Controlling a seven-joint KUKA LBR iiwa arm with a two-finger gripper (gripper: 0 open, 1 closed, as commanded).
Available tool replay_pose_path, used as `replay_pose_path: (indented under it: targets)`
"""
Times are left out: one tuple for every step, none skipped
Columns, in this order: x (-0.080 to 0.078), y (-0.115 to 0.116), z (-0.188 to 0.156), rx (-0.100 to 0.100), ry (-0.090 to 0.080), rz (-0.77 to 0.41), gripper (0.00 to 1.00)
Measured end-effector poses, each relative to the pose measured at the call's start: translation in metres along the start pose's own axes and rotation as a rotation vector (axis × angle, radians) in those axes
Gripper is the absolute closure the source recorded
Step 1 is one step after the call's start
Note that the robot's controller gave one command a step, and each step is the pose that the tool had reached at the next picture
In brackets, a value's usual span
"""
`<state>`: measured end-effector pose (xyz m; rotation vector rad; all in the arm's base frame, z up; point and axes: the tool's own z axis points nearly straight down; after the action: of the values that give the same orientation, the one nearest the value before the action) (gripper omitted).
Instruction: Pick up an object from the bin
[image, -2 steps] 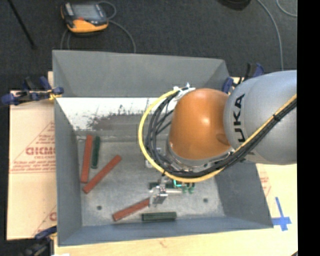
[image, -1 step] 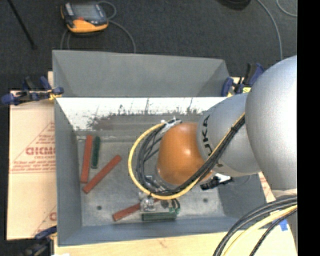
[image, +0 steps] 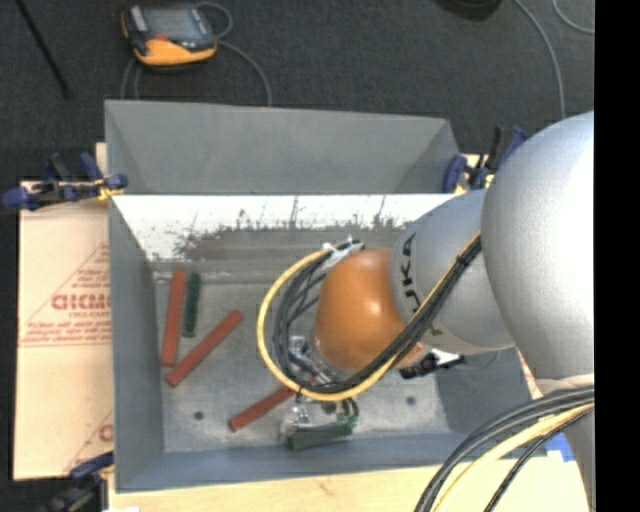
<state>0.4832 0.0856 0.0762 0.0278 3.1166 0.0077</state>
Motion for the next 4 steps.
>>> replay_pose_path:
  targets:
    - [0.001,0.000,0.000,0.000,0.003,0.002,0.00]
    - [-0.004,0.009,-0.001,-0.003,0.030,-0.385,1.00]
    - [-0.004,0.009,-0.001,-0.004,0.030,-0.384,1.00]
    - [-0.015,-0.010,-0.170,0.002,0.018,-0.323,1.00]
